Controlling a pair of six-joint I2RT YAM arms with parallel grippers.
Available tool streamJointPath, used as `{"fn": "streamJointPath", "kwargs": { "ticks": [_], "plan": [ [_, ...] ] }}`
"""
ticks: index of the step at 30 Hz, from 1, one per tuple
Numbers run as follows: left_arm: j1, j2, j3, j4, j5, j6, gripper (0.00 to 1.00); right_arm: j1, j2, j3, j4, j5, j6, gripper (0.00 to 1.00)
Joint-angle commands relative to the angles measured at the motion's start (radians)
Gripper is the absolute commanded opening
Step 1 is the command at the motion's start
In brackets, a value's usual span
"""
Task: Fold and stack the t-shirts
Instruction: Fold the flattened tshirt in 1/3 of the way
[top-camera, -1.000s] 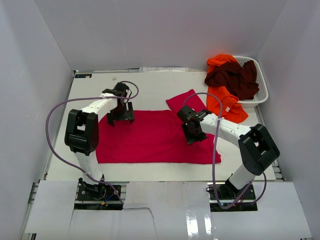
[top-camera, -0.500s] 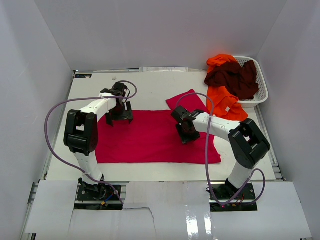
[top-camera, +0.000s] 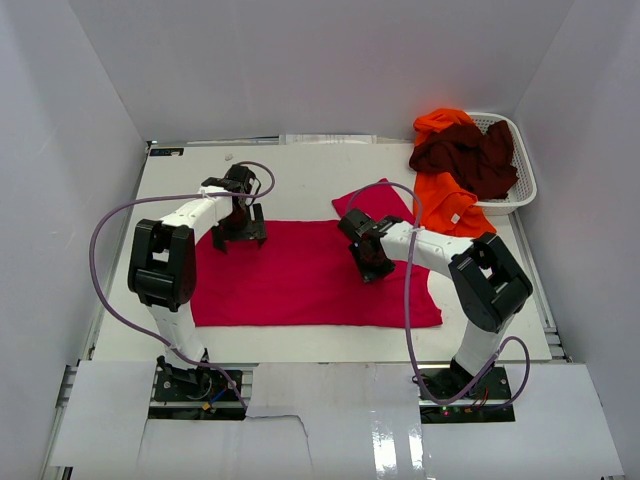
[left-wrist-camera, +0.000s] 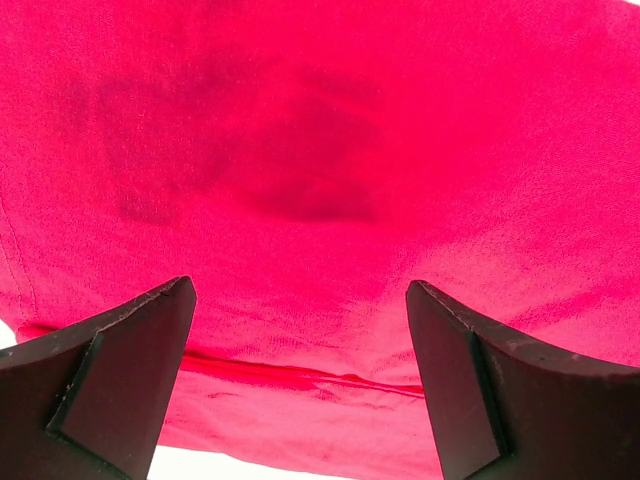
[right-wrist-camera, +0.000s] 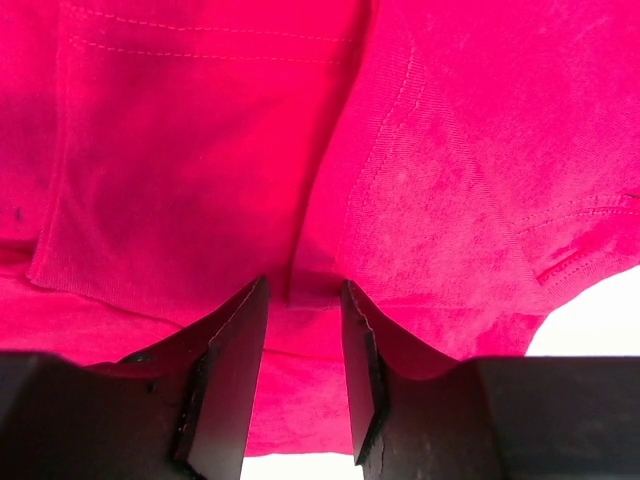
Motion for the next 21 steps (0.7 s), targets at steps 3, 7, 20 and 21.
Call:
{"fn": "streamJointPath", "kwargs": {
  "ticks": [3,7,20,21],
  "plan": [
    [0.004,-0.046,-0.004,-0.001,0.000,-0.003,0.98,0.005,0.004,0.025,0.004,0.035,0.003,0.39],
    [0.004,-0.046,-0.006,0.001,0.000,-0.001,0.98,0.005,0.001,0.017,0.001,0.052,0.012,0.31],
    [0.002,-0.045,-0.001,-0.001,0.009,0.002,0.98,-0.049,0.009,0.131,-0.022,0.116,-0.041,0.08],
    [0.002,-0.043,-0.004,0.001,0.009,0.002,0.98,-0.068,0.018,0.142,-0.022,0.121,-0.050,0.08]
  ]
}}
